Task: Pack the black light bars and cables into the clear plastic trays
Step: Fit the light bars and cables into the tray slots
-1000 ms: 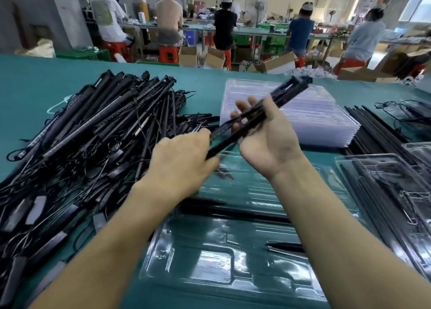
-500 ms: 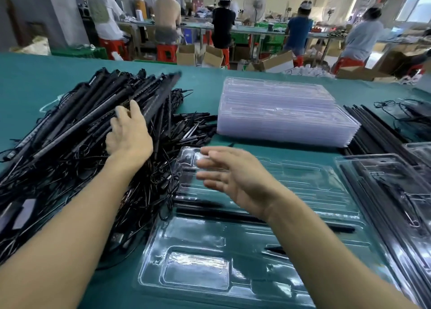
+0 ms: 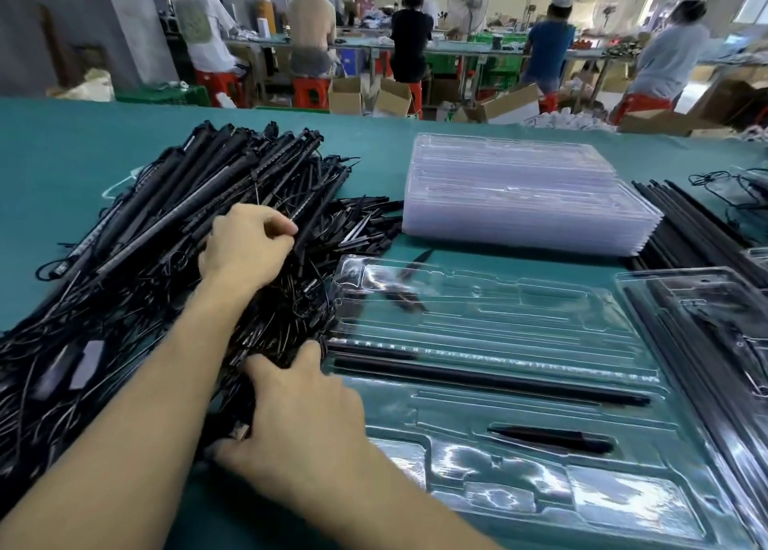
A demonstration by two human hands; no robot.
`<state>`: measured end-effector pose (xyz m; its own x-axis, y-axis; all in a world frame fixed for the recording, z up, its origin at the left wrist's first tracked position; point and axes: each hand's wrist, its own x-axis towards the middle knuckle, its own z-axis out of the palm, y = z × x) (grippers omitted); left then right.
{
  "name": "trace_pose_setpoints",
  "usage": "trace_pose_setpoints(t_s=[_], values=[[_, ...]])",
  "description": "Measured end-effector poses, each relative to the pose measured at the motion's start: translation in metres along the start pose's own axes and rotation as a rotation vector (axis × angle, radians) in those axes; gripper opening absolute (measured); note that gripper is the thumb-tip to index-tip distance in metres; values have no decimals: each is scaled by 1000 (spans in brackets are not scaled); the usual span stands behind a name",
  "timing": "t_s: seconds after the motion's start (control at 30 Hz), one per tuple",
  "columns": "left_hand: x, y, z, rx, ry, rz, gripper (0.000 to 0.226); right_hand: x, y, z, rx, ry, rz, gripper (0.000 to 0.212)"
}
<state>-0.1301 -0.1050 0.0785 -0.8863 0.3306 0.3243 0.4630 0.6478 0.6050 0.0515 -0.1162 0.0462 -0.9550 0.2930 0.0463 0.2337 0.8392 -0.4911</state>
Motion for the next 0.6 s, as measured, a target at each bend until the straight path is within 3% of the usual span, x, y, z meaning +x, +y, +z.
trace_pose_setpoints(t_s=[0.1, 0.2, 0.3, 0.4, 0.5, 0.53, 0.6], values=[[-5, -8, 2, -72, -61, -38, 22, -1, -3, 8, -35, 46, -73, 37], [-8, -18, 6, -60, -86, -28, 27, 2, 9, 1, 133, 64, -102, 23], [-8, -30, 7, -104, -76, 13, 25, 7, 30, -25, 426, 202, -139, 18], [-11, -33, 8, -261, -68, 52, 18, 7, 56, -54, 815, 359, -53, 16], [-15, -31, 11, -360, -50, 73, 13, 10, 79, -72, 1362, 404, 32, 39], [-16, -31, 13, -374, -22, 81, 11, 11, 85, -76, 1462, 416, 40, 37], [-17, -34, 16, -387, 44, 85, 11, 10, 91, -87, 1584, 467, 59, 10]])
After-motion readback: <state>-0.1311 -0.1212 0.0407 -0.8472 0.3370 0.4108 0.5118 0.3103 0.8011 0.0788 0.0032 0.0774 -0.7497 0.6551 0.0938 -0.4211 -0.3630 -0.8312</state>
